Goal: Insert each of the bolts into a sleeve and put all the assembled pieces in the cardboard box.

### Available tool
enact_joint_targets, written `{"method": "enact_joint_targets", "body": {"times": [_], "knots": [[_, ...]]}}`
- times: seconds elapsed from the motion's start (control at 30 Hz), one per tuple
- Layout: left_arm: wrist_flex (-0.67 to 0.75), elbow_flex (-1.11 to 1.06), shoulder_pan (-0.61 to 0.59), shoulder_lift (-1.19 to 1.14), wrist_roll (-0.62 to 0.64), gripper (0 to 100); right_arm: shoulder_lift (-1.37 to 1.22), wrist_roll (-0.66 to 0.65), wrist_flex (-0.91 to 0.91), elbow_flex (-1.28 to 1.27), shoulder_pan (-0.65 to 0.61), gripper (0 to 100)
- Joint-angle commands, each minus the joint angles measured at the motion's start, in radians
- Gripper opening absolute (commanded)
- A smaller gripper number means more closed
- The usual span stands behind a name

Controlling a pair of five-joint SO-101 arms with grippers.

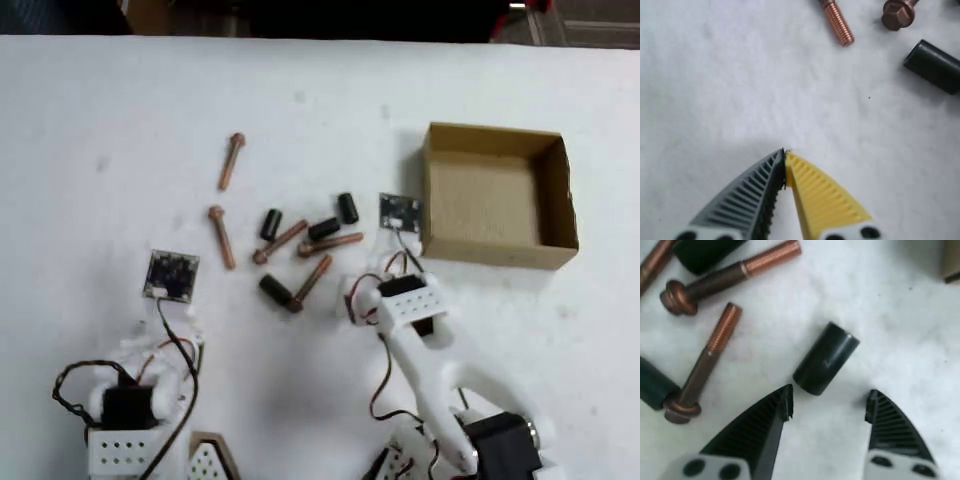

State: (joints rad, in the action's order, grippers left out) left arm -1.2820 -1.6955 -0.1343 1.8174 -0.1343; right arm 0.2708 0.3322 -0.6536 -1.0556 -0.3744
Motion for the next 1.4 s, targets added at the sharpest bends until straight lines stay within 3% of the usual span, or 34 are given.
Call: {"method": "enact_joint_targets", "body": {"times": [0.0, 0.13, 0.37, 0.63, 0.93, 1.1, 1.37], "knots": [[-0.005, 0.003, -0.001, 0.007, 0.009, 2, 0.001, -0.12, 0.002, 0.015, 0.016, 21.5], [-0.005, 0.003, -0.001, 0.007, 0.009, 2, 0.001, -0.226, 0.002, 0.017, 0.036, 21.5], [-0.005, 0.003, -0.001, 0.007, 0.009, 2, 0.107, -0.222, -0.028, 0.026, 0.041, 21.4], [-0.005, 0.003, -0.001, 0.007, 0.009, 2, 0.188, 0.127, -0.035, 0.026, 0.039, 21.5], [-0.005, 0.003, -0.001, 0.007, 0.009, 2, 0.185, 0.146, -0.024, 0.011, -0.045, 21.2], [-0.005, 0.003, -0.001, 0.007, 0.009, 2, 0.183, 0.293, 0.079, -0.029, 0.013, 21.1], [-0.005, 0.003, -0.001, 0.007, 0.009, 2, 0.183, 0.308, 0.093, -0.029, 0.038, 21.1]]}}
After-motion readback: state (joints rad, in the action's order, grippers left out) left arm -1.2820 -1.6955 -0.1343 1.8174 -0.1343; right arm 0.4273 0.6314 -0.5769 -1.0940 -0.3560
